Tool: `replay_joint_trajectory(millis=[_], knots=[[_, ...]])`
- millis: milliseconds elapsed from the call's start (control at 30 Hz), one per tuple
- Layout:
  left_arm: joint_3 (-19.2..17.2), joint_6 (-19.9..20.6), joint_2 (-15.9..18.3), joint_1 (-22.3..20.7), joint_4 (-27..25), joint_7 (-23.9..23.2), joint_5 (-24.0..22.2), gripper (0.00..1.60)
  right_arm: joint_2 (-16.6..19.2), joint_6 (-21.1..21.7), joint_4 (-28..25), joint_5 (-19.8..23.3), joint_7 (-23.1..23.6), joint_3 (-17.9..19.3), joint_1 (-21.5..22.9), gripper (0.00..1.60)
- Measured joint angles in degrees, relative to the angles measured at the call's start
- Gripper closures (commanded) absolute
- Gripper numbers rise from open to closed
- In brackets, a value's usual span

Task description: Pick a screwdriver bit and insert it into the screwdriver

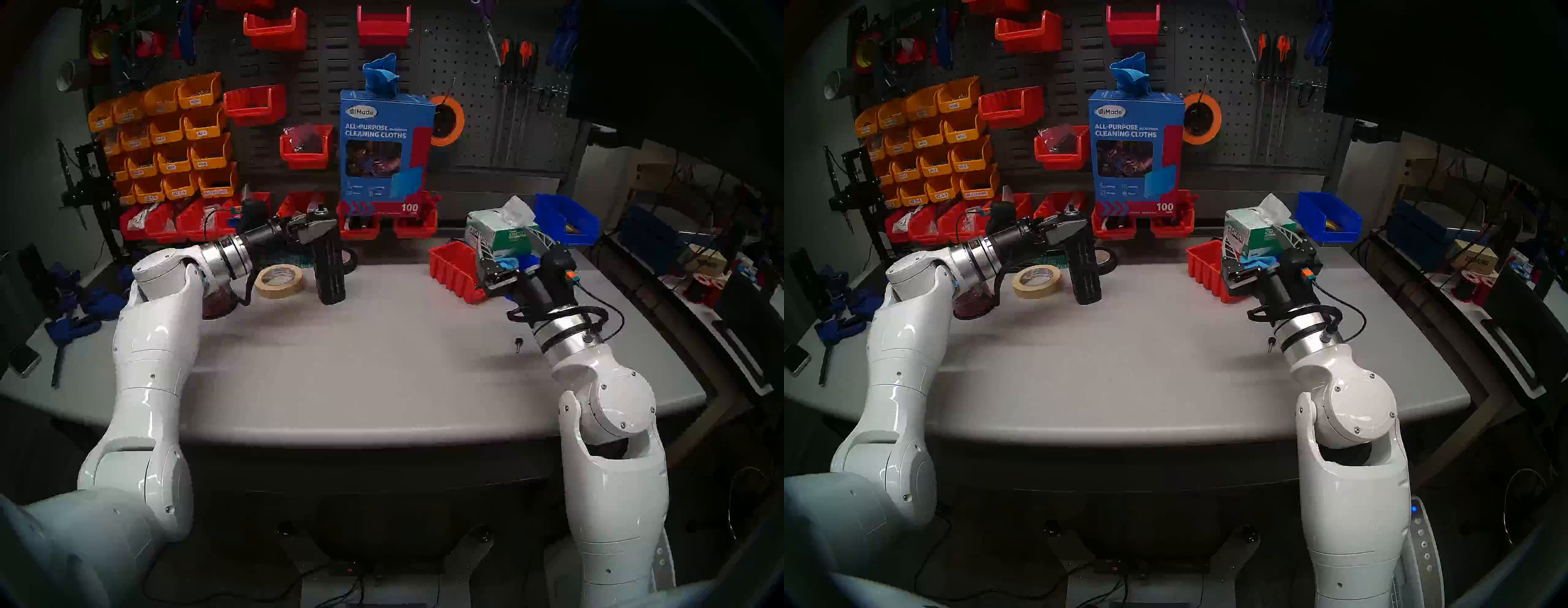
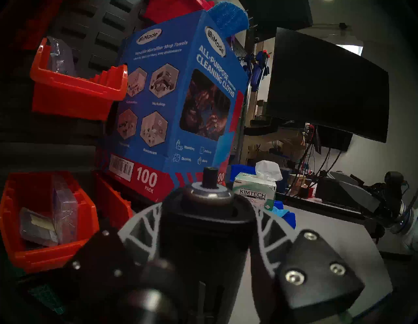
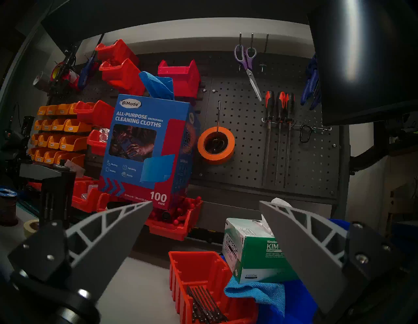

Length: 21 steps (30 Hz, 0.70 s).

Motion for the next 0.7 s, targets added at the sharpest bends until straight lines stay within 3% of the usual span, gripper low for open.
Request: replay_joint_trajectory(millis=[700], knots=[[-1.37, 4.51, -3.83, 7.77, -12.14, 3.45, -0.68, 1.60, 0.34, 0.01, 0.00, 0.23, -0.31, -0.17, -0.03, 0.00]])
